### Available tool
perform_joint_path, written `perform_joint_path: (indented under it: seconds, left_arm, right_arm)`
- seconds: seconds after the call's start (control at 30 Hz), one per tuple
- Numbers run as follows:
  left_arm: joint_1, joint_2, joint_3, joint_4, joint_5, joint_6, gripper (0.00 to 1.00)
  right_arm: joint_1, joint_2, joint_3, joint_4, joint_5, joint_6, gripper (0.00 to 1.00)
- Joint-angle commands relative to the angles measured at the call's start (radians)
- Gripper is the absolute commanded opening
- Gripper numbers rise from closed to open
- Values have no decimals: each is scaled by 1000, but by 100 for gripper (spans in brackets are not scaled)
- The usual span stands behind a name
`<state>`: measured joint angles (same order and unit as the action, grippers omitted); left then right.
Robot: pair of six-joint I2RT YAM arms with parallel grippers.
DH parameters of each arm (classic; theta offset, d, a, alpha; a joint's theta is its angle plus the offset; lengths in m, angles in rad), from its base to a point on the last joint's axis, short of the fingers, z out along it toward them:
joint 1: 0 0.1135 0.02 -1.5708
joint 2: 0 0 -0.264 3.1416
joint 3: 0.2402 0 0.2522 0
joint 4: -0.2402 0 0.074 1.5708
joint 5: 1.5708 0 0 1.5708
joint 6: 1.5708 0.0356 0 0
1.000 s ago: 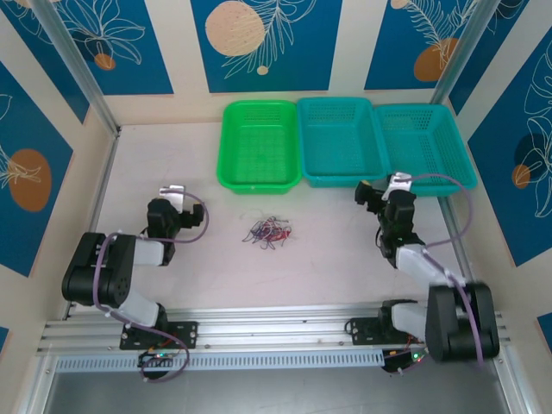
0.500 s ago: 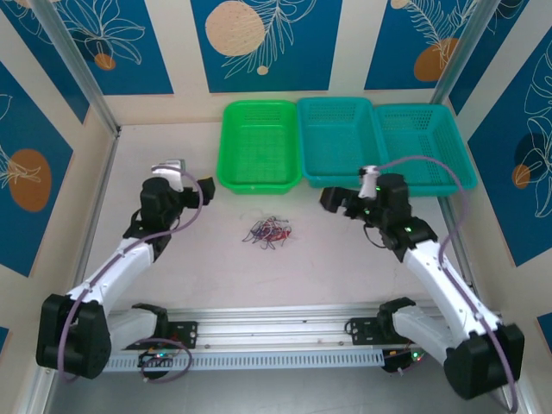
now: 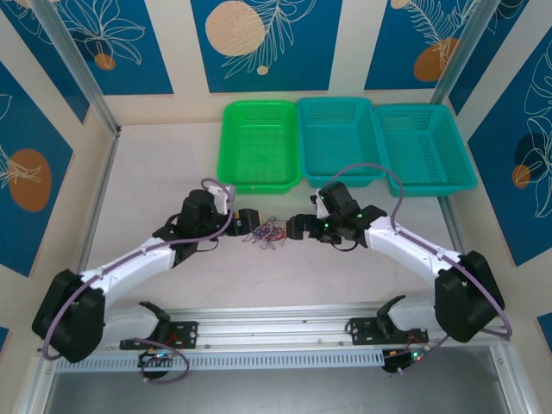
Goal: Untangle the cables
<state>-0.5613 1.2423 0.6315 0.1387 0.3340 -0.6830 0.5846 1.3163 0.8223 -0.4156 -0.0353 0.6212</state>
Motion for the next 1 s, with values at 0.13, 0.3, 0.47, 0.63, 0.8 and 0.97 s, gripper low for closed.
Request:
perform_joint_path:
  seconds: [0.13, 0.3, 0.47, 0.63, 0.8, 0.97]
  left_arm:
    - [-16, 182, 61, 62, -10, -69, 67]
    - [-24, 277, 86, 183, 21, -86, 56]
    - [-34, 314, 139, 139, 14, -33, 33]
    - [-34, 294, 139, 106, 9, -9, 0]
    - [-34, 245, 109, 84, -11, -4, 0]
    - [-31, 200, 90, 8, -76, 34, 28]
  right_arm:
    - [70, 97, 76, 24, 54, 15, 100]
    - [118, 165, 108, 42, 107, -11, 100]
    - [129, 229, 150, 56, 148, -31, 100]
    - [127, 313, 178, 113, 152, 4, 100]
    - [119, 384, 187, 153, 150, 61, 89]
    - [121, 329, 114, 260, 54, 46, 90]
